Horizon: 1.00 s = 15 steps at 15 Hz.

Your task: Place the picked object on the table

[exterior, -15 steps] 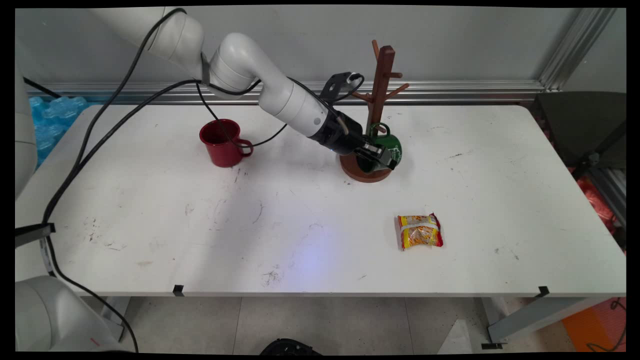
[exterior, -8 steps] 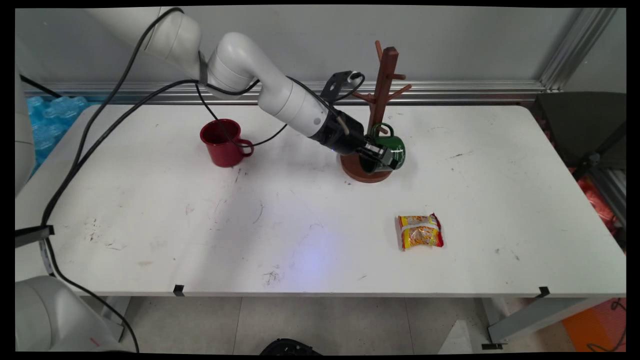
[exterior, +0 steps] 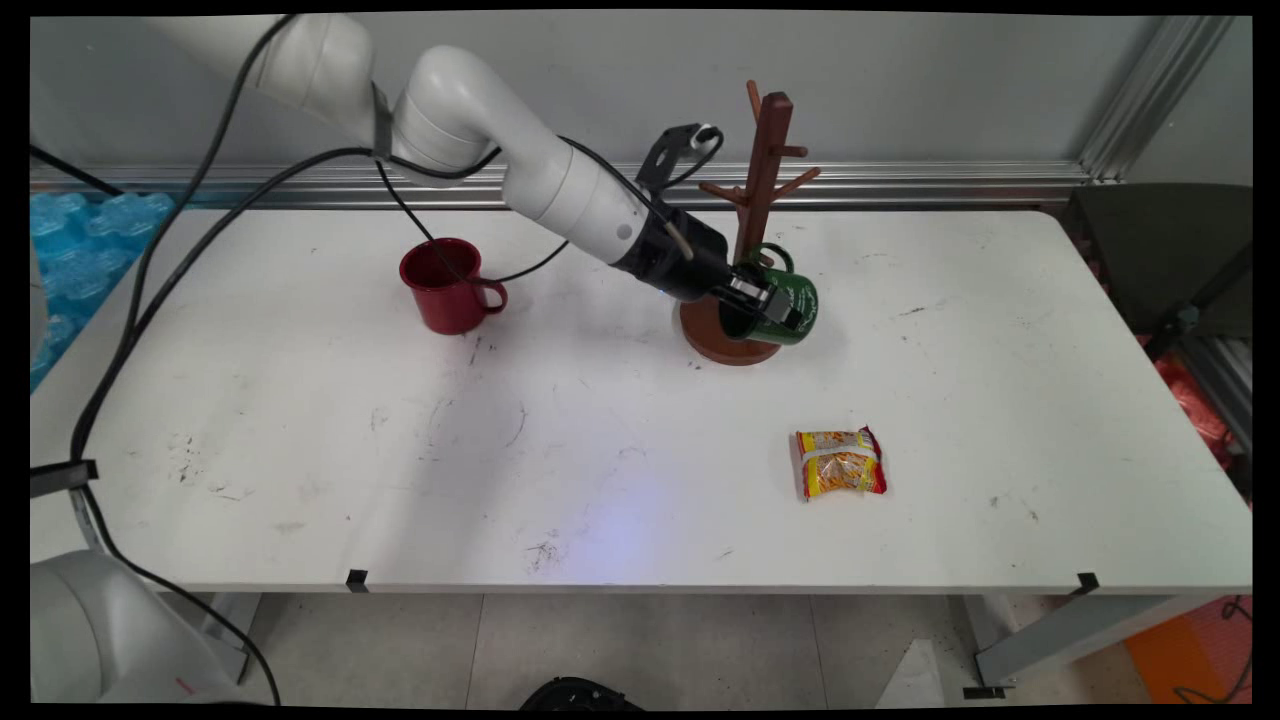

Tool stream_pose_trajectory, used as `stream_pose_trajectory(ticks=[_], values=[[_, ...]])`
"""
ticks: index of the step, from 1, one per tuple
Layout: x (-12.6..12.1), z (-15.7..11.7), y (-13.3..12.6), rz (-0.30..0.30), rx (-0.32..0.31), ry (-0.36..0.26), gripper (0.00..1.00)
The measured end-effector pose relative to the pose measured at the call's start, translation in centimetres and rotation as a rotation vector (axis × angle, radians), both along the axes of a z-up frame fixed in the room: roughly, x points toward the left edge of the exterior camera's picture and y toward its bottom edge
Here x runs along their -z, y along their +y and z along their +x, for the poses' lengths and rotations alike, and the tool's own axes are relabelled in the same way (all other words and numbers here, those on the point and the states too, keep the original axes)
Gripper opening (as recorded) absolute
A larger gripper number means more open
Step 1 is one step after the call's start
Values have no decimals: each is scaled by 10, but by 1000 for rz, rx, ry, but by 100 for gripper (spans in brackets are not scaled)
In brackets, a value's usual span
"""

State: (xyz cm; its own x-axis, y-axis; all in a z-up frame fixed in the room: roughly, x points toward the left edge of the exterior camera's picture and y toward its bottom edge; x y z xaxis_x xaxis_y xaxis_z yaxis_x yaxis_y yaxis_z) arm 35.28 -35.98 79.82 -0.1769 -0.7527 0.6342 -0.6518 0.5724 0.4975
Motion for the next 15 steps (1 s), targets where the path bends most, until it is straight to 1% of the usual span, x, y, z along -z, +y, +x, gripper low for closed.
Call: stream_pose_trajectory(ticks=[7,15], values=[[-20,8,14,-33,36,18,0],[-39,13,22,-68,67,35,0]])
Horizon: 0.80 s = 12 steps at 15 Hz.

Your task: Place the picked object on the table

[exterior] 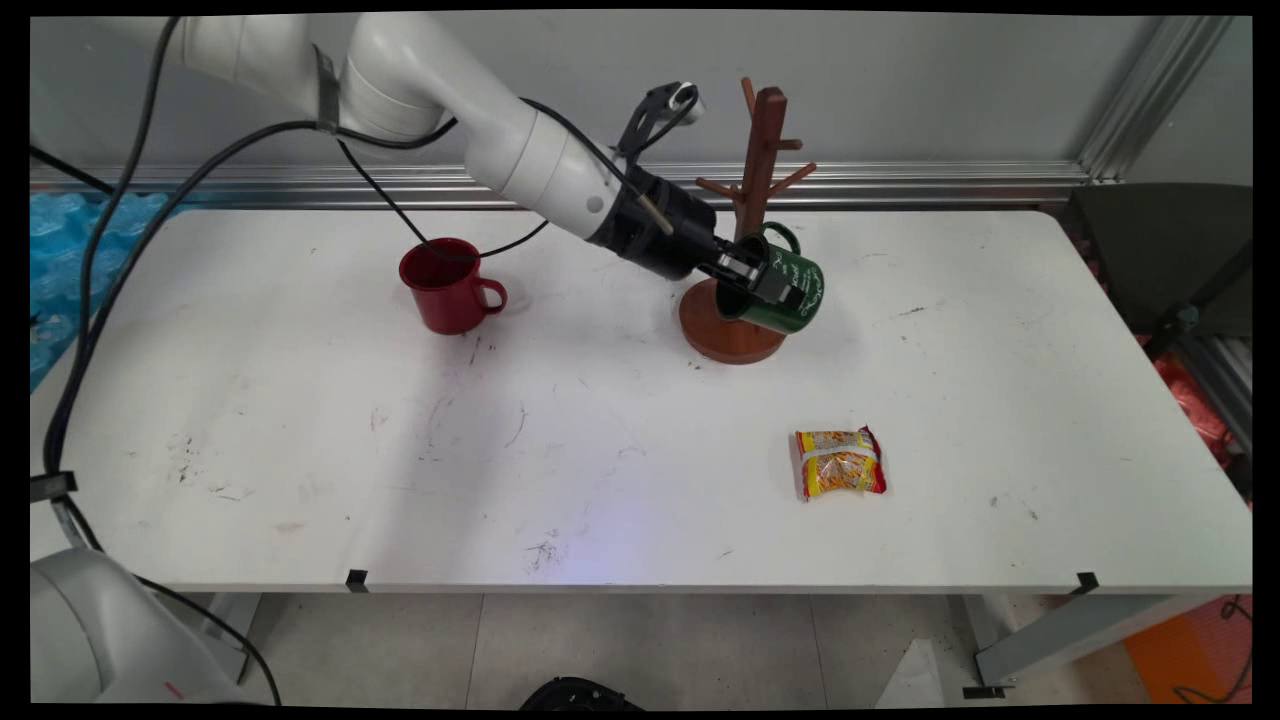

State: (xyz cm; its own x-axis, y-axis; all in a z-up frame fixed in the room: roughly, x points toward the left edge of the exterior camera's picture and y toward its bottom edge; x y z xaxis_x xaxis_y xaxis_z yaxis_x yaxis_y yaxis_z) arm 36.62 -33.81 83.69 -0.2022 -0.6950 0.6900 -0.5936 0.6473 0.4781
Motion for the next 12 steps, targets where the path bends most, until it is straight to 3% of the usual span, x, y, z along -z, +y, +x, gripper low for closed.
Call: stream_pose_trajectory(ticks=[6,12], values=[[-11,10,19,-4,34,-20,0],[-29,32,38,-33,68,-111,0]])
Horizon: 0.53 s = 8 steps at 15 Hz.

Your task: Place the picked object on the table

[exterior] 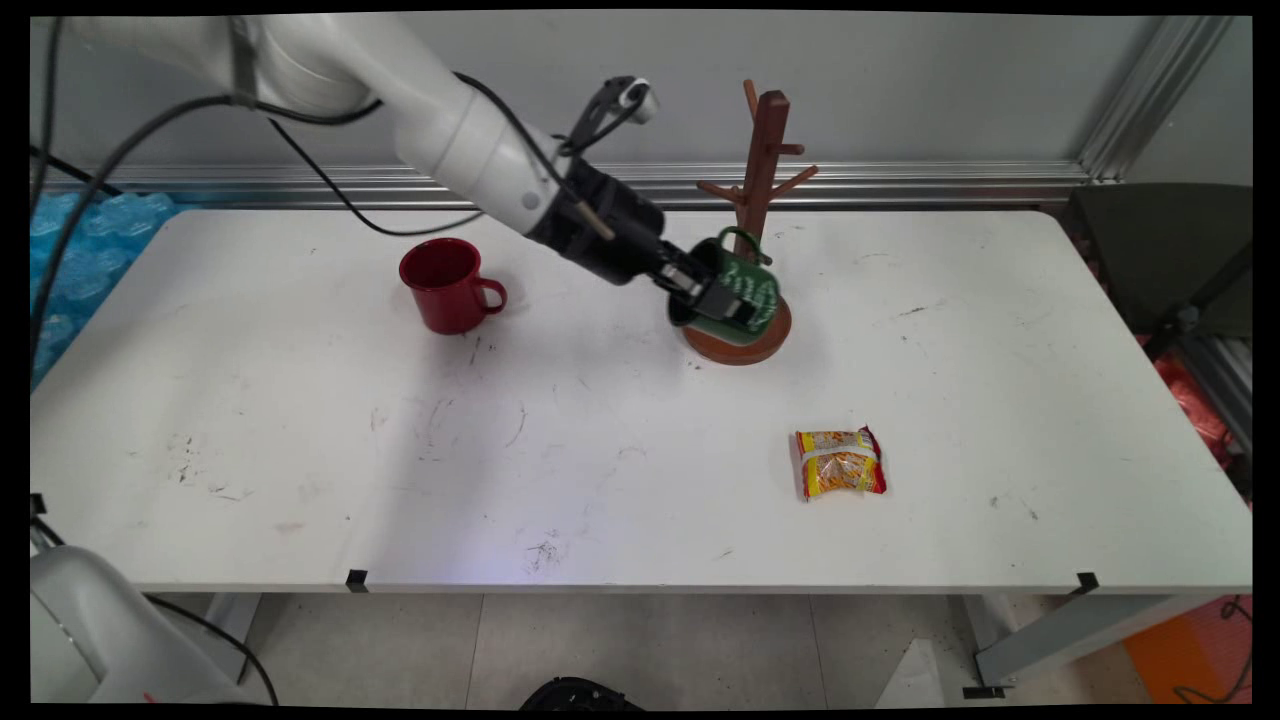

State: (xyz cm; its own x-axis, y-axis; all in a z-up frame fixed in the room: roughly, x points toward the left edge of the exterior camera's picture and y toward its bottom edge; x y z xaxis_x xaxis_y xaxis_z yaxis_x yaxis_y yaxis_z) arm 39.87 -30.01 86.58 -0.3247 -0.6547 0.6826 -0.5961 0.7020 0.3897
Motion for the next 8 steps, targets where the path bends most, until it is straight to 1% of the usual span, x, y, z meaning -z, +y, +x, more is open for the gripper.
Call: stream_pose_trajectory(ticks=[4,8], values=[[-19,26,13,-22,-4,-116,0],[-37,44,25,-40,12,-218,0]])
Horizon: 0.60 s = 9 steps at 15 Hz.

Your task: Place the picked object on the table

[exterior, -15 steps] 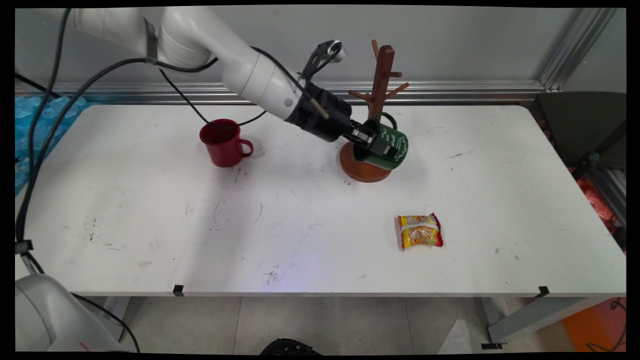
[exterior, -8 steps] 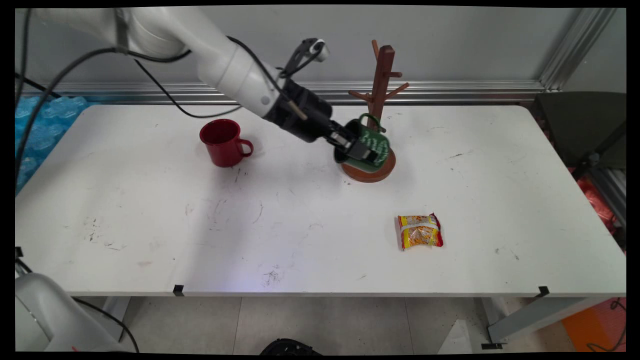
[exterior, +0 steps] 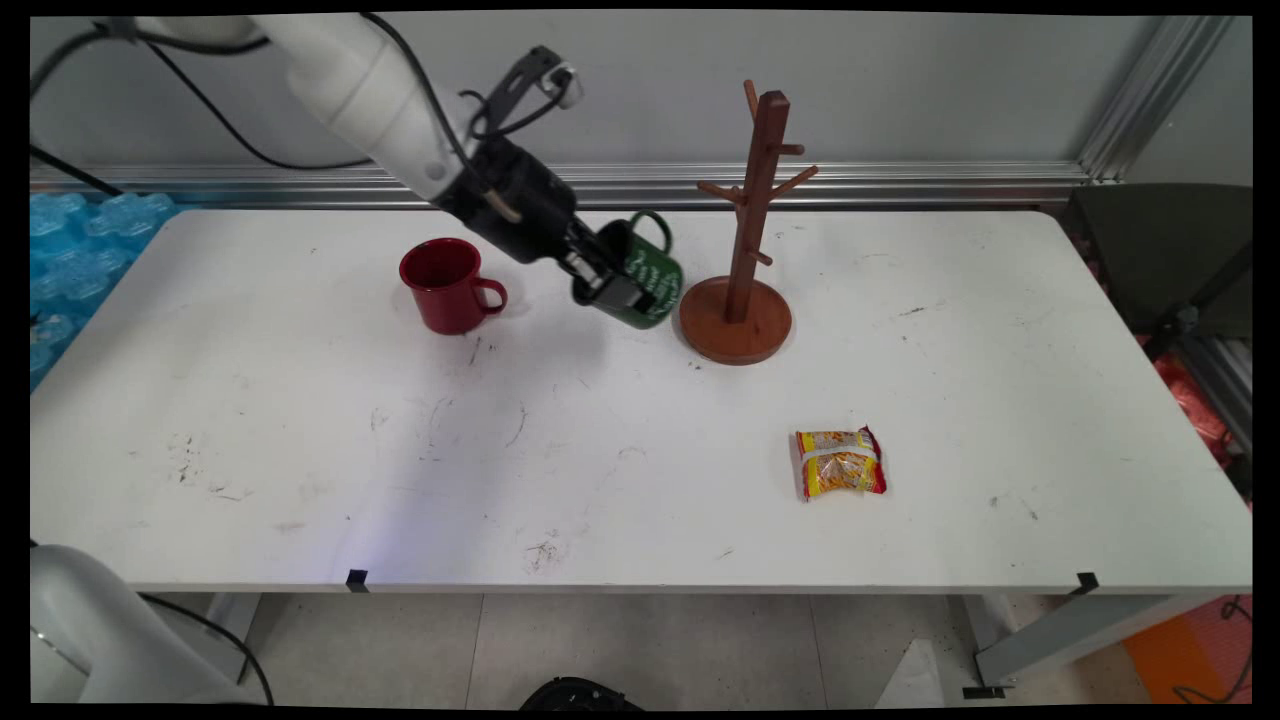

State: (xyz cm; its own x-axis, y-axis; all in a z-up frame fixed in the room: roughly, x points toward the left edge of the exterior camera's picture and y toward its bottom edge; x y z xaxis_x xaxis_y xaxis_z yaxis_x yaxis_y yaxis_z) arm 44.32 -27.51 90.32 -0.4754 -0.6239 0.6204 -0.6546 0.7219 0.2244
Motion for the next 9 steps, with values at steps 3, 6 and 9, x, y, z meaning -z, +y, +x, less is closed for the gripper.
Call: stream_pose_trajectory(ticks=[3,6,9], values=[[-14,11,8,-12,25,-83,0],[-24,17,13,-23,62,-161,0],[-31,22,17,-30,105,-253,0]])
